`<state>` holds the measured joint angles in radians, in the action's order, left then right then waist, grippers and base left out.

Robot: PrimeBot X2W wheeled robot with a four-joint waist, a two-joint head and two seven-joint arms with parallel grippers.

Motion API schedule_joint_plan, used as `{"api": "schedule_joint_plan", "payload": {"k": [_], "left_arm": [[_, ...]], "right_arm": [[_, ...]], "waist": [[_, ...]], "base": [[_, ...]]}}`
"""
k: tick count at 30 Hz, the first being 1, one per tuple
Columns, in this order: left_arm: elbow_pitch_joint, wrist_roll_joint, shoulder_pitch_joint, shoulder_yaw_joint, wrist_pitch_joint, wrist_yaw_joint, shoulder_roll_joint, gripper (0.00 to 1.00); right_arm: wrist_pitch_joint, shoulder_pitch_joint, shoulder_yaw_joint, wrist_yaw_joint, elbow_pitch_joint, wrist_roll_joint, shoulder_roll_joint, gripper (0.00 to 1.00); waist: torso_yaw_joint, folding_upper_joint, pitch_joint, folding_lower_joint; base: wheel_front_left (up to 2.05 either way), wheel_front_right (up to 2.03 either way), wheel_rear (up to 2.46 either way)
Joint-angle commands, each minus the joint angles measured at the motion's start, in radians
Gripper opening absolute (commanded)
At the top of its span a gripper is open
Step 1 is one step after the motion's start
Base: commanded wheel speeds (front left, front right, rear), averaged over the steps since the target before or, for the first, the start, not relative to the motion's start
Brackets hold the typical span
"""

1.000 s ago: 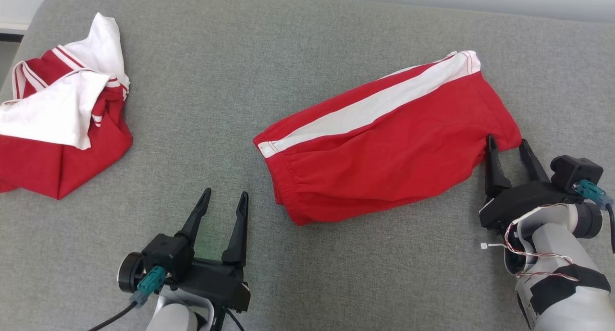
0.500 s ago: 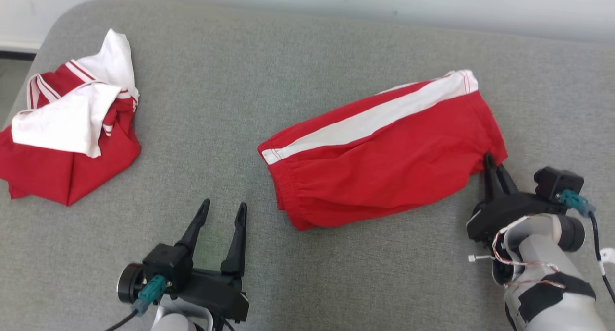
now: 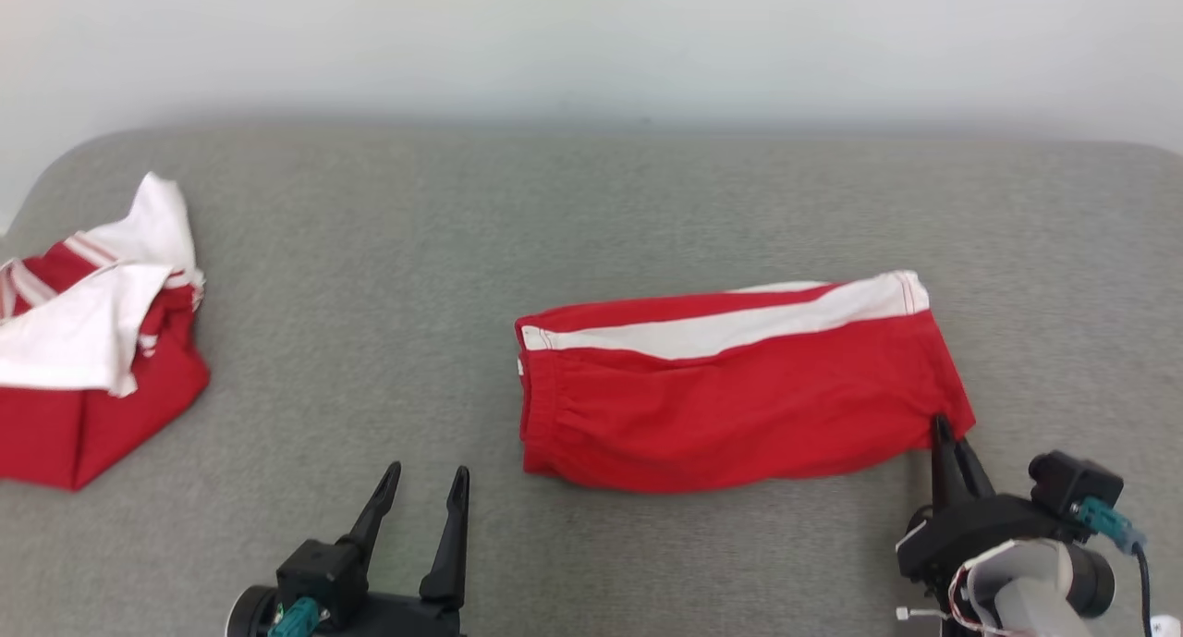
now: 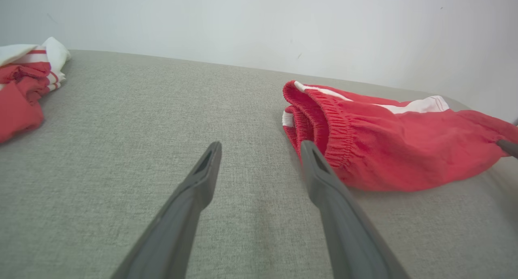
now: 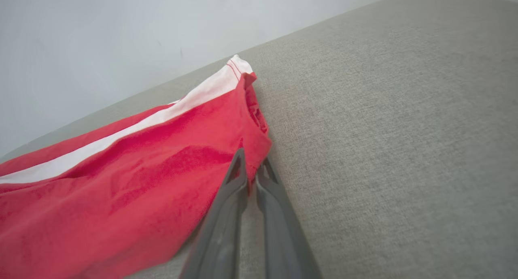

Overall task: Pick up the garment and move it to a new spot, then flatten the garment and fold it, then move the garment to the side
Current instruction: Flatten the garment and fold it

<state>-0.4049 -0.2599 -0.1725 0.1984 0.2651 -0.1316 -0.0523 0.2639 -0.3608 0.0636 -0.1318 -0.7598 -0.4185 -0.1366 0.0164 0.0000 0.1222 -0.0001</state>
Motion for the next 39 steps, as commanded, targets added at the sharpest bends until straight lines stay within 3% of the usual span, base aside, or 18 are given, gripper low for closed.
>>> {"api": "schedule_joint_plan", "payload": {"k": [1,7,17,24,30,35,39], "left_arm": [[0.002,-0.010,0.019,-0.002,-0.001,0.002,-0.002,1.00],[0.006,-0.009,0.052,-0.018,-0.001,0.002,-0.002,1.00],[0.003,-0.005,0.046,-0.014,-0.001,0.003,0.000,1.00],[0.000,-0.003,0.054,-0.024,-0.001,0.002,0.000,1.00],[-0.006,-0.013,0.060,-0.020,-0.001,0.002,0.001,1.00],[0.000,-0.013,0.074,-0.026,-0.001,0.002,0.001,1.00],[0.002,-0.011,0.074,-0.031,-0.001,0.002,0.002,1.00]], "right_arm": [[0.000,0.018,0.006,0.002,0.006,0.011,0.004,0.00],[0.000,0.080,0.040,0.002,0.042,0.028,0.025,0.00],[0.000,0.074,0.013,0.002,0.123,0.066,0.043,0.00],[0.000,0.064,-0.176,0.002,0.254,0.073,0.035,0.00],[0.000,0.064,-0.396,0.002,0.333,0.062,0.019,0.00],[0.000,0.075,-0.568,0.002,0.364,0.039,0.008,0.00],[0.000,0.066,-0.639,0.002,0.347,0.018,0.009,0.00]], "waist": [[-0.070,0.0000,-0.054,0.0001],[-0.114,0.0000,-0.064,0.0001],[-0.104,0.0000,-0.046,0.0001],[-0.085,0.0000,-0.040,0.0001],[-0.059,0.0000,-0.050,0.0001],[-0.036,0.0000,-0.057,0.0001],[-0.027,0.0000,-0.057,0.0001]], "base": [[0.00,0.00,0.00],[0.00,0.00,0.00],[0.00,0.00,0.00],[0.00,0.00,0.00],[0.00,0.00,0.00],[0.00,0.00,0.00],[0.00,0.00,0.00]]}}
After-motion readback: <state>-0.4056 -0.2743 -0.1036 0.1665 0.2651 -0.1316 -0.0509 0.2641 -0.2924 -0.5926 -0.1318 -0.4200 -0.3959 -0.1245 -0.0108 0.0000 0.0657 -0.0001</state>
